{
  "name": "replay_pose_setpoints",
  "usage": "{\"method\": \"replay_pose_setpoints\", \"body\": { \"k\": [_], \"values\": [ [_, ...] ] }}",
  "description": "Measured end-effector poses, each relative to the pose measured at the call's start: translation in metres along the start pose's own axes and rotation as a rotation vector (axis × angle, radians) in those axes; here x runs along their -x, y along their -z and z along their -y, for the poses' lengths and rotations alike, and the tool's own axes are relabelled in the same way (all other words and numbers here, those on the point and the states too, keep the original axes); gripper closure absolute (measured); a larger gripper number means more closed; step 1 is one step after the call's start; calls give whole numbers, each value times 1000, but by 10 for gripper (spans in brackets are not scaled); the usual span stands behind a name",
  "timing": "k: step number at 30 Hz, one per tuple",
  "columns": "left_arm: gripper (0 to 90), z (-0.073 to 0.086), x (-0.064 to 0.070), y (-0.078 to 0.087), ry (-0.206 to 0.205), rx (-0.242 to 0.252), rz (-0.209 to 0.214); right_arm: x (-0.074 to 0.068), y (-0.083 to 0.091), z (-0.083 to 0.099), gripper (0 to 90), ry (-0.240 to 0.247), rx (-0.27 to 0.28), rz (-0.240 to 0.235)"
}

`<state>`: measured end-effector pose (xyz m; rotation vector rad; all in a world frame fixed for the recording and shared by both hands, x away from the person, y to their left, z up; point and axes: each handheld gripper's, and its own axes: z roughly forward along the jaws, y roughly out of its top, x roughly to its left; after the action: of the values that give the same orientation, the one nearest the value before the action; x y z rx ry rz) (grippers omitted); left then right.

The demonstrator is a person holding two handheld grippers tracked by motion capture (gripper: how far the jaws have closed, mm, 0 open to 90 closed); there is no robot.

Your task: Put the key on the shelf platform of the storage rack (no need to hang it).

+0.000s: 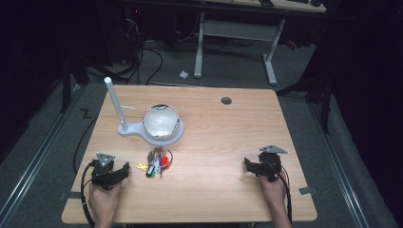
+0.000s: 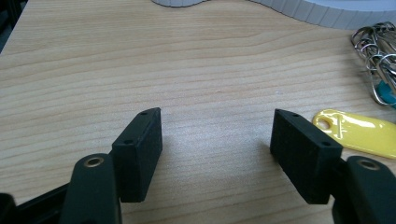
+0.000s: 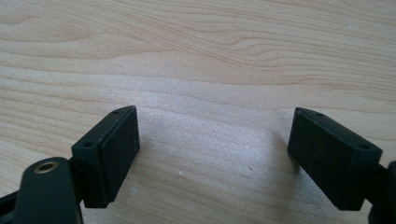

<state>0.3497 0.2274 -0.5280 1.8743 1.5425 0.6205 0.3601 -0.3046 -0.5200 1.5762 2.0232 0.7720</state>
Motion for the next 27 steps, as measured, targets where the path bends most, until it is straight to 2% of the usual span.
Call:
{"method": "replay_pose_setpoints", "body": {
  "k": [22,27],
  "values": [
    [311,-1,0,-1,-8,-6,13,0,0,0,167,0,1,1],
    [310,-1,-1,-1,-21,-5,22,0,0,0,167,-1,1,0]
  ]
}}
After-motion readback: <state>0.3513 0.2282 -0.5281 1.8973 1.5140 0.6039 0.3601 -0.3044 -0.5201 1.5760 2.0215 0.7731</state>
